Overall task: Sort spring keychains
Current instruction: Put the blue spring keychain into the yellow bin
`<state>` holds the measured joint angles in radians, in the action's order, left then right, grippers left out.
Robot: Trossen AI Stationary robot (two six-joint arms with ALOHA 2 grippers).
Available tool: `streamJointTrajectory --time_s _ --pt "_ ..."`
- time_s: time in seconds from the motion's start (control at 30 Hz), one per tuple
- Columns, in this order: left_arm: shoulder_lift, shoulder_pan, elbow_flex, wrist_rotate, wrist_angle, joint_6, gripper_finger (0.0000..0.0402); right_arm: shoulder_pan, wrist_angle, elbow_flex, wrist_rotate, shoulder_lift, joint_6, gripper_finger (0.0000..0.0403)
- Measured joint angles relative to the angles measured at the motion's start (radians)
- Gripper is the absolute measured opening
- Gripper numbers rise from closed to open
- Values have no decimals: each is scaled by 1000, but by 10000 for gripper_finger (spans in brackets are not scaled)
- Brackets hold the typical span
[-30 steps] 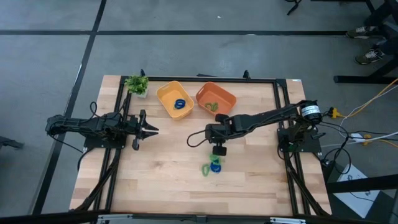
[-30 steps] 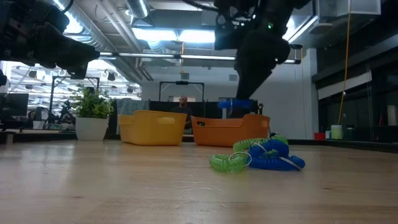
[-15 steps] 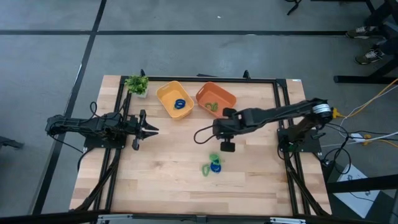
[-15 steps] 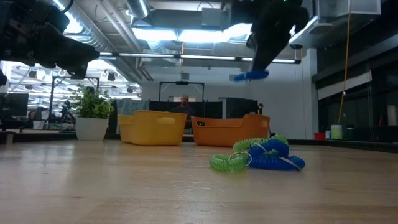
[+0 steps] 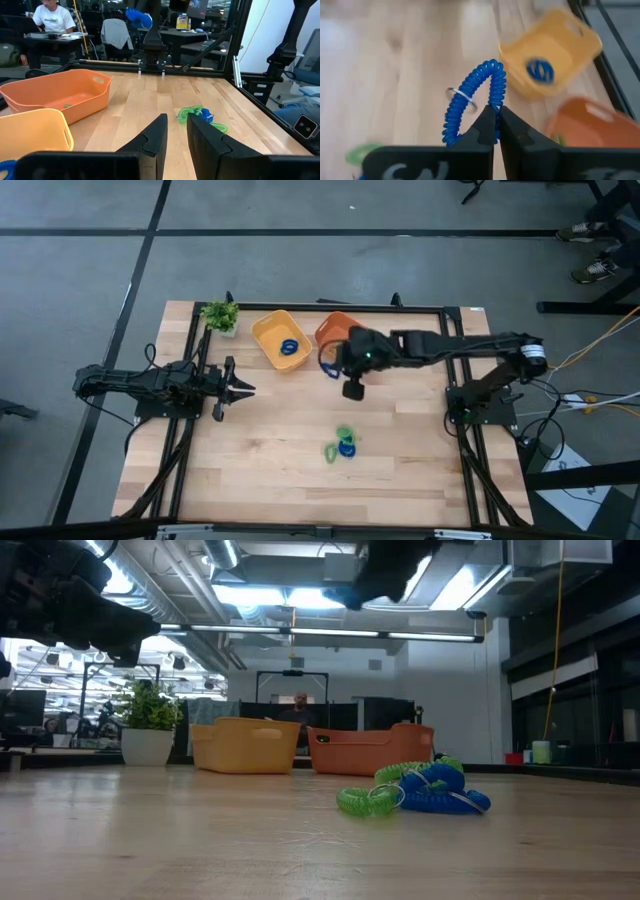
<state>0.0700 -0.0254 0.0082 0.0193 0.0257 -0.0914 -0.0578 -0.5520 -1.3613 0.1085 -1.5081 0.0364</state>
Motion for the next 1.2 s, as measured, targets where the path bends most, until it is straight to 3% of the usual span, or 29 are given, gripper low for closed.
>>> streamJointTrajectory --time_s 0.2,0.43,1.0,1.2 --pt "0 0 0 0 0 0 70 -67 243 0 -39 -57 20 13" --pt "0 0 0 0 0 0 70 -106 533 0 -42 -208 34 13" --pt "0 0 0 0 0 0 70 -239 681 -5 -86 -390 59 13" --pt "0 0 0 0 0 0 70 -247 551 -164 -85 -483 99 13"
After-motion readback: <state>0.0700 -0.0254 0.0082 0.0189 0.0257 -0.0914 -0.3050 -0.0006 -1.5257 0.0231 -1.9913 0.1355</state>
